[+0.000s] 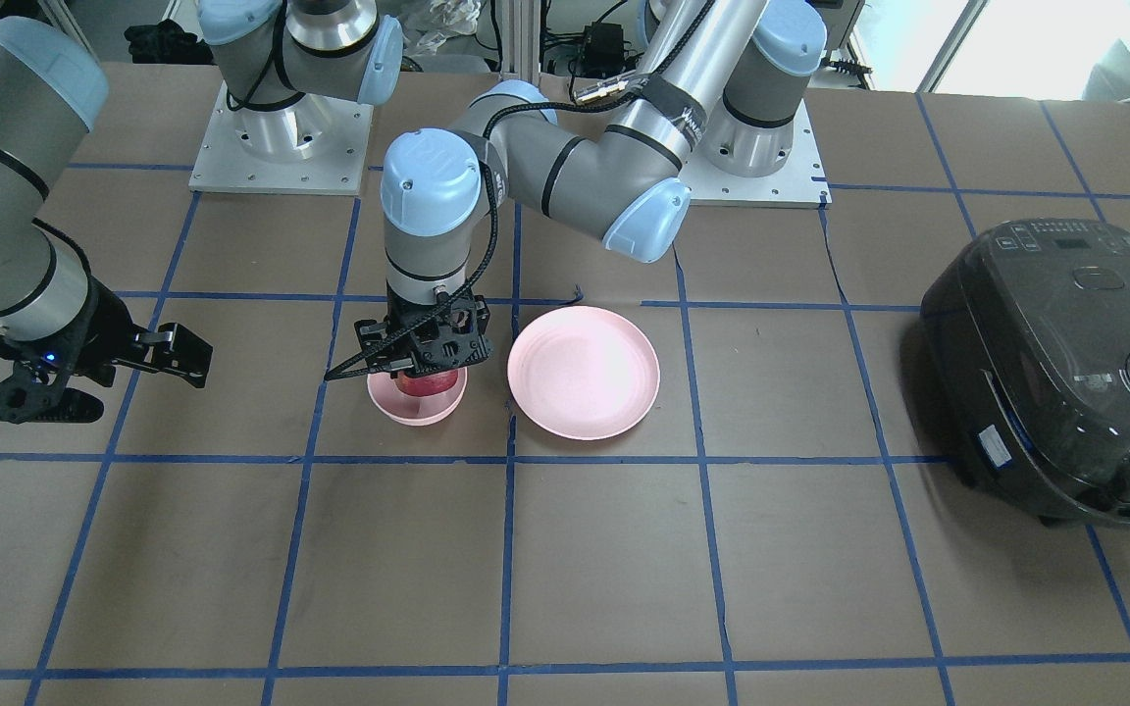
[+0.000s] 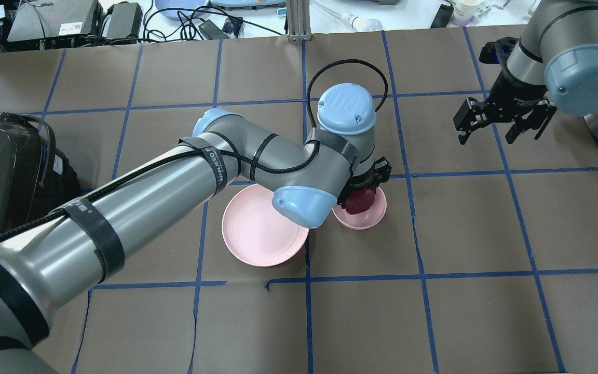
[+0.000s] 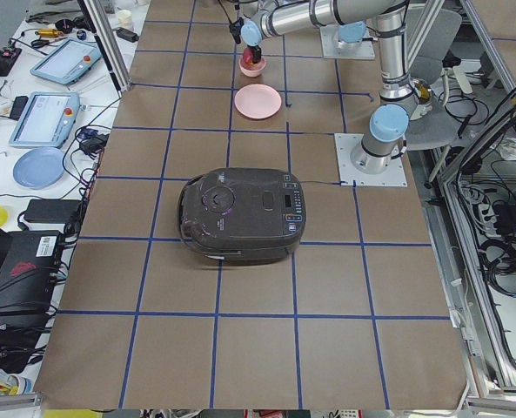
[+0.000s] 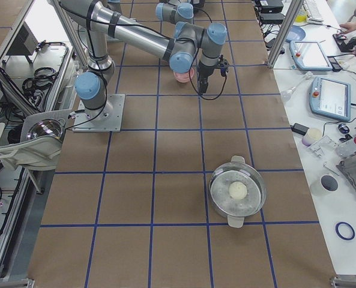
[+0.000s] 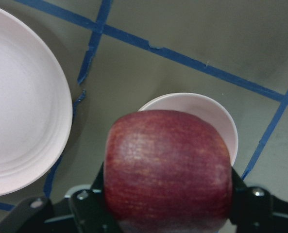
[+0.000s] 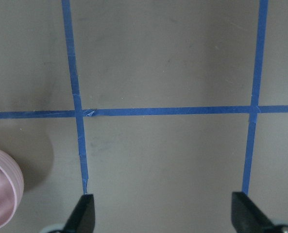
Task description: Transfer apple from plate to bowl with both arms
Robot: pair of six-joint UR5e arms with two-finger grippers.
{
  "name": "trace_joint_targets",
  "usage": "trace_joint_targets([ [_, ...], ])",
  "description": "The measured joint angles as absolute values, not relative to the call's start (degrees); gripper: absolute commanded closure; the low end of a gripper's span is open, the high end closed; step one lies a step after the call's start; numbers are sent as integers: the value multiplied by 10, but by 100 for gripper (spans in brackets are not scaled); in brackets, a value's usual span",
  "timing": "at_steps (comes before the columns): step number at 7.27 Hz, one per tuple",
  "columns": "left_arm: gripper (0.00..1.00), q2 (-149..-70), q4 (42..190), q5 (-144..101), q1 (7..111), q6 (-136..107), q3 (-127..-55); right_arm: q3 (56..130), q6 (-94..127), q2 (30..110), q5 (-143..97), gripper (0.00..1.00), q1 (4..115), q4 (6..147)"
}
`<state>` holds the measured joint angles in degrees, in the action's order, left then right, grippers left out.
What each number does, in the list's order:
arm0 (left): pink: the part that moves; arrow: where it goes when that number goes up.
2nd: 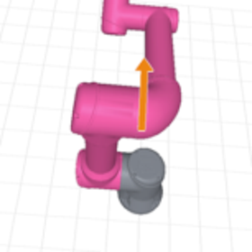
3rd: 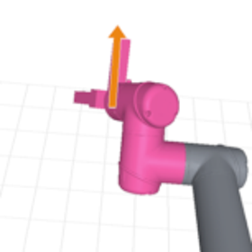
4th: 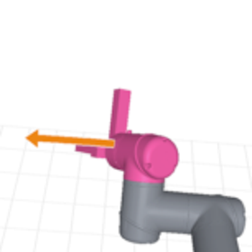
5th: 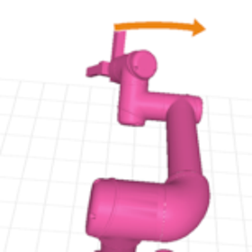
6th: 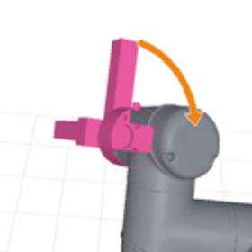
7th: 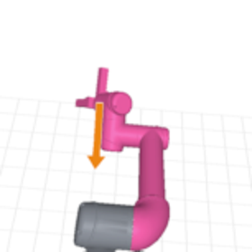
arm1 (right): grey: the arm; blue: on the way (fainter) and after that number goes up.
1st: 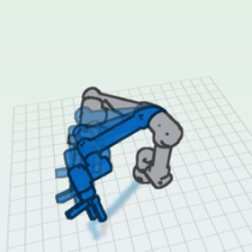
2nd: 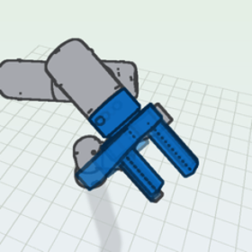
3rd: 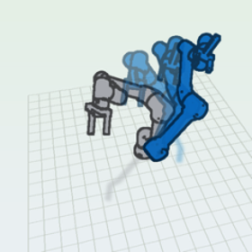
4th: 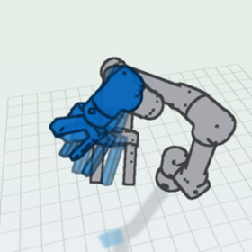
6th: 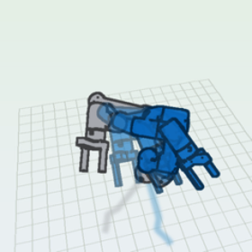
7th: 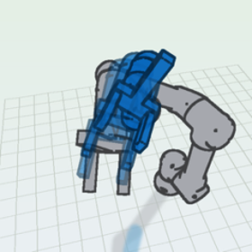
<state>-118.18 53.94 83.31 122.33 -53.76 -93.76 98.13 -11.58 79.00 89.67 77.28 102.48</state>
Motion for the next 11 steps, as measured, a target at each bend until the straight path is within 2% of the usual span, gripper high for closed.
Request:
trace_joint_targets([
  [1,96,-1191,537,834,1227,-538,-937,981,-116,791,898,0,772,1020],
  [2,42,-1198,535,835,1228,-538,-937,981,-116,791,898,0,772,1018],
  [3,5,-1204,535,834,1228,-535,-937,980,-116,793,898,0,772,1016],
  [4,0,-1208,535,834,1229,-530,-936,979,-116,796,898,0,772,1013],
  [7,0,-1188,570,836,1218,-506,-910,973,-115,803,901,0,771,1009],
  [11,0,-1060,797,839,1154,-339,-846,937,-42,839,907,0,776,977],
])
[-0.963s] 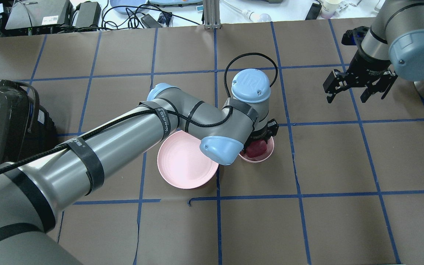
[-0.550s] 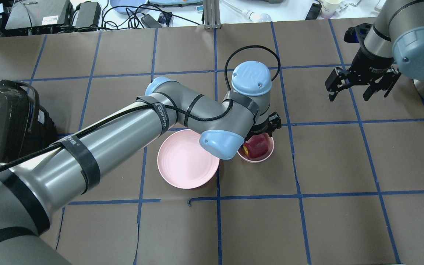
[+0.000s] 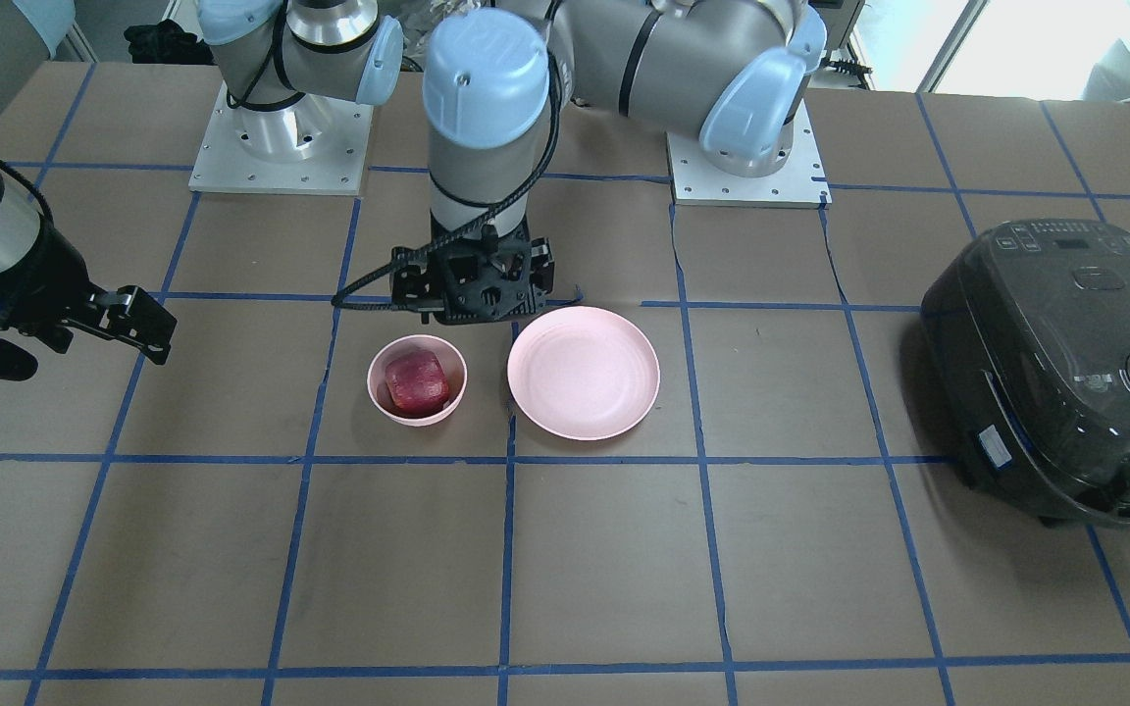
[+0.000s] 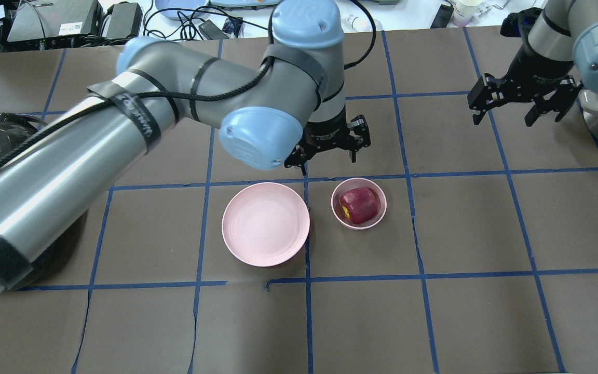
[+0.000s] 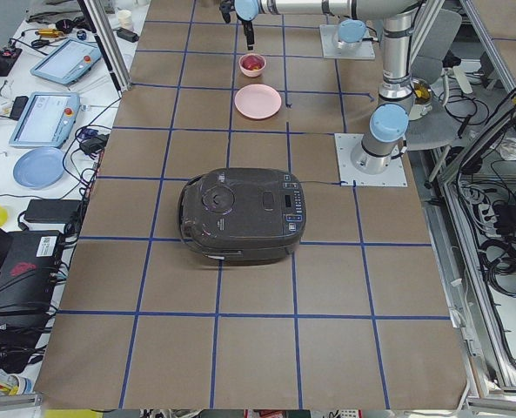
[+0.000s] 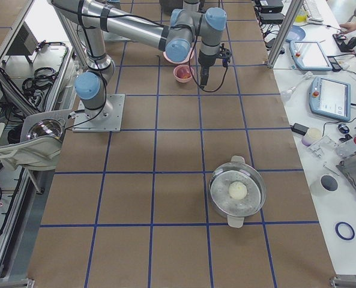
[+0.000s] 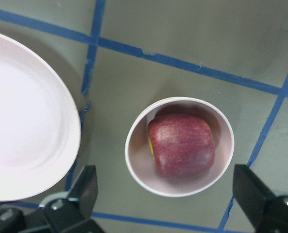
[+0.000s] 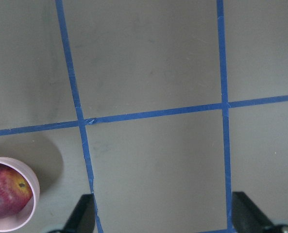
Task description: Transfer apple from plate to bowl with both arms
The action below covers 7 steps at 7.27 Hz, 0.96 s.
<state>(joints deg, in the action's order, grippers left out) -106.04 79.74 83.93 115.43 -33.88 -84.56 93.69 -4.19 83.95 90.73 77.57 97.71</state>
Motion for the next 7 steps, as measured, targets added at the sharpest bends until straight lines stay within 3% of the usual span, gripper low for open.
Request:
trace_joint_targets([
  [3,0,-950,888,846,1092,-198,-843,931,15,897,903,0,833,937],
  [7,0,-905,900,874,955,-55,-850,929,61,918,907,0,878,922],
])
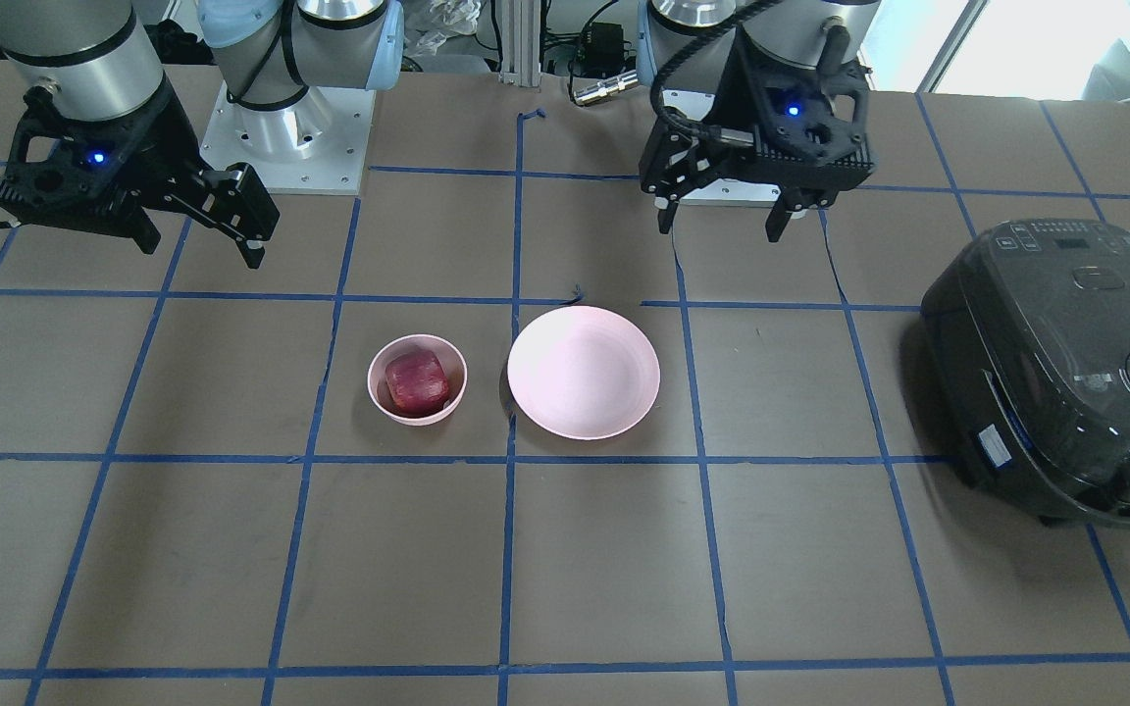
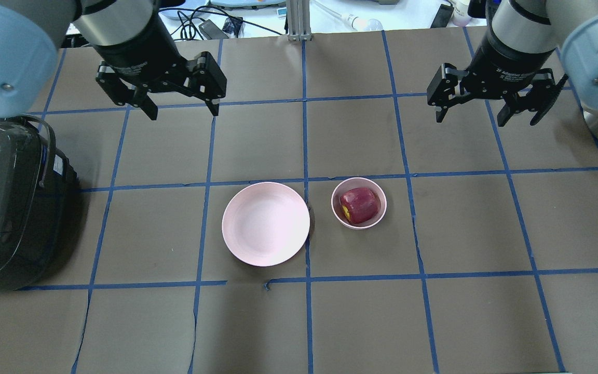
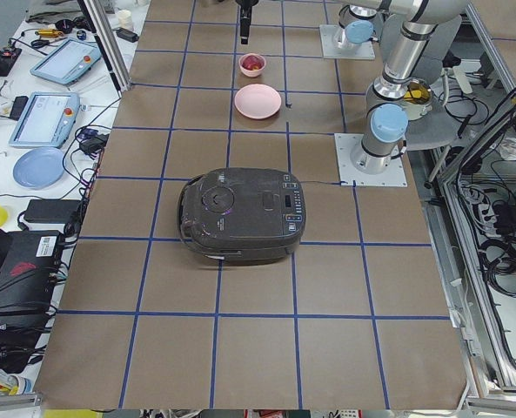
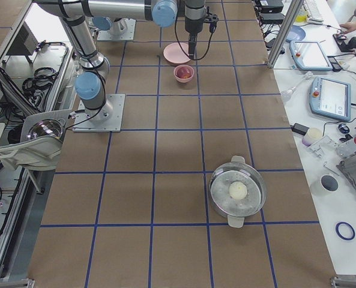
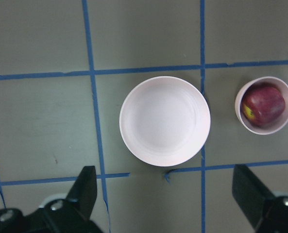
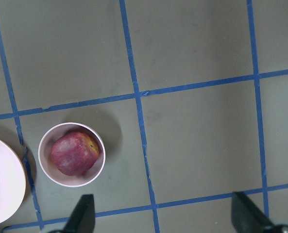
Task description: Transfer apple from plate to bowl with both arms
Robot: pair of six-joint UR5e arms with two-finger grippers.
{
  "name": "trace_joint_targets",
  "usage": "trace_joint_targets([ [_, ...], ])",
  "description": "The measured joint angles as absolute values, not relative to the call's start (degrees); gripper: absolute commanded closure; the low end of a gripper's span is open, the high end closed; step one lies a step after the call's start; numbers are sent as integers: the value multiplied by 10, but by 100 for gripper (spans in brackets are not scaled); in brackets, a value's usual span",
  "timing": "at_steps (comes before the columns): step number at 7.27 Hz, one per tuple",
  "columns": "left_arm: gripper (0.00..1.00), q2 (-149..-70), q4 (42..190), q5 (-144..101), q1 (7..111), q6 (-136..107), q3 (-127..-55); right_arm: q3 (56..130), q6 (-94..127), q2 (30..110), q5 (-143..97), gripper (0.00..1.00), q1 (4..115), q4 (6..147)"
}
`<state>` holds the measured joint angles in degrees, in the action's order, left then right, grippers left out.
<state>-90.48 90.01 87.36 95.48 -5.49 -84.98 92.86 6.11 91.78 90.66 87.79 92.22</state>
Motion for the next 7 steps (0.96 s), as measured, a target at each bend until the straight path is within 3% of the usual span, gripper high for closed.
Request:
trace_joint_targets([
  [7,0,-891,837,899,933,-27,-887,929,62,919,904,0,879,918],
])
